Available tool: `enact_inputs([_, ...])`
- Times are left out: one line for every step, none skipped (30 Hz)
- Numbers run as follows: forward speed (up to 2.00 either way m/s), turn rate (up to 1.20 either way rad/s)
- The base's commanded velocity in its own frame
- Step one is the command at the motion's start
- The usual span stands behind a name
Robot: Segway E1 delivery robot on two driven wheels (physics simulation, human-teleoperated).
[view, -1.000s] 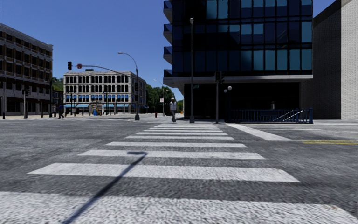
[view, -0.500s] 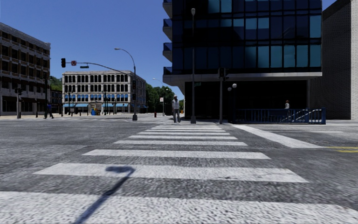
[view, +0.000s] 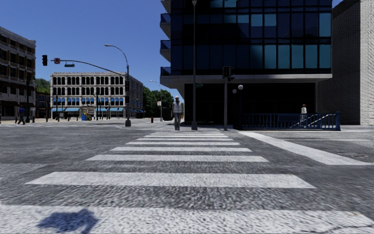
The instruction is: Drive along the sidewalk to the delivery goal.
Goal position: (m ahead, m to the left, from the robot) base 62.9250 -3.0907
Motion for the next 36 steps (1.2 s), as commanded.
enact_inputs([2.00, -0.40])
enact_inputs([2.00, -0.35])
enact_inputs([2.00, -0.35])
enact_inputs([2.00, -0.30])
enact_inputs([2.00, -0.29])
enact_inputs([2.00, -0.28])
enact_inputs([2.00, -0.28])
enact_inputs([2.00, -0.28])
enact_inputs([2.00, -0.28])
enact_inputs([2.00, -0.28])
enact_inputs([2.00, -0.28])
enact_inputs([2.00, -0.28])
enact_inputs([2.00, -0.28])
enact_inputs([2.00, -0.28])
enact_inputs([2.00, -0.28])
enact_inputs([2.00, -0.28])
enact_inputs([2.00, -0.23])
enact_inputs([2.00, -0.17])
enact_inputs([2.00, -0.16])
enact_inputs([2.00, -0.16])
enact_inputs([2.00, -0.16])
enact_inputs([2.00, -0.16])
enact_inputs([2.00, -0.16])
enact_inputs([2.00, -0.15])
enact_inputs([2.00, -0.15])
enact_inputs([2.00, -0.07])
enact_inputs([2.00, -0.12])
enact_inputs([2.00, -0.13])
enact_inputs([2.00, -0.13])
enact_inputs([2.00, -0.09])
enact_inputs([2.00, -0.08])
enact_inputs([2.00, 0.00])
enact_inputs([2.00, 0.00])
enact_inputs([2.00, 0.00])
enact_inputs([2.00, 0.00])
enact_inputs([2.00, 0.00])
